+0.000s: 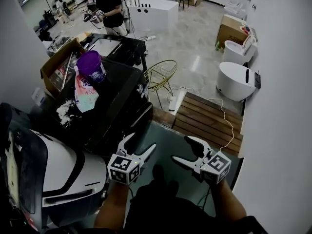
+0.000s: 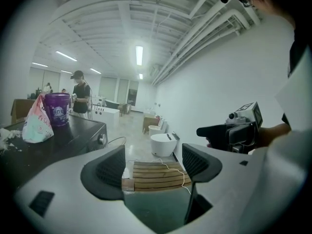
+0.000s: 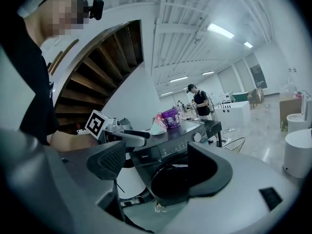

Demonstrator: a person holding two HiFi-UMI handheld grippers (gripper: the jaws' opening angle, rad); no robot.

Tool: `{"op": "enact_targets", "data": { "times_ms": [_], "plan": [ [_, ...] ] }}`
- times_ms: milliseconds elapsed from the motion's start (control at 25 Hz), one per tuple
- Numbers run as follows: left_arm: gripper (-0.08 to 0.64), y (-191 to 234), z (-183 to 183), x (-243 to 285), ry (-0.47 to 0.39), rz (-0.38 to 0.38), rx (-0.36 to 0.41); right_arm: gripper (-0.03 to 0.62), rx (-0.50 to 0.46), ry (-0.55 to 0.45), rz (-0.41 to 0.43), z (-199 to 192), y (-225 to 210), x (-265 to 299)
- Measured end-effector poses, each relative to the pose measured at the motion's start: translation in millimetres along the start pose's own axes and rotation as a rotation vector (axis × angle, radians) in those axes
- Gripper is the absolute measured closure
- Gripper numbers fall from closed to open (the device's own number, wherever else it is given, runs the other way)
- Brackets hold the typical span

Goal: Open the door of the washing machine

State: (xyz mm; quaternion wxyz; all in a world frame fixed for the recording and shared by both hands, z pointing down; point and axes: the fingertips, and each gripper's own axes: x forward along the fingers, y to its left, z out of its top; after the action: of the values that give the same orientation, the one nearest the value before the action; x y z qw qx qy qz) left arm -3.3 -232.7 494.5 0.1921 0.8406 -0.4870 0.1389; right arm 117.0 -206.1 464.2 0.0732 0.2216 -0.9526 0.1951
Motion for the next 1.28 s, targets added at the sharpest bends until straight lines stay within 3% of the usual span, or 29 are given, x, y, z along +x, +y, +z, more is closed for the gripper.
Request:
{"op": "enact_targets", "data": {
  "times_ms": [320,680,920,1120,1280],
  "plan": [
    [0.187,77.2,41.8,26.6,-0.083,0.053,0.004,0.199,-0.109,0.087,0.04,45.8,-42.6,96.0],
    [0.189,131.7,39.0,42.7,-0.077,0.143,-0.079,0.225,-0.144,0.237,0.126,33.9,-93.9,166.1],
    [0.197,155.5,22.4,72.9,-0.022,0.262,-0.192,0.263,-0.167,0.307,0.252,24.4,-141.4,212.2],
    [0.202,167.6,27.9,108.0,-0.05,0.403,-0.349,0.28,-0.216,0.408,0.43,17.7,-173.5,237.3],
    [0.202,173.6,31.0,127.0,-0.025,0.486,-0.366,0.282,-0.257,0.476,0.554,12.4,-190.3,247.7]
  ]
}}
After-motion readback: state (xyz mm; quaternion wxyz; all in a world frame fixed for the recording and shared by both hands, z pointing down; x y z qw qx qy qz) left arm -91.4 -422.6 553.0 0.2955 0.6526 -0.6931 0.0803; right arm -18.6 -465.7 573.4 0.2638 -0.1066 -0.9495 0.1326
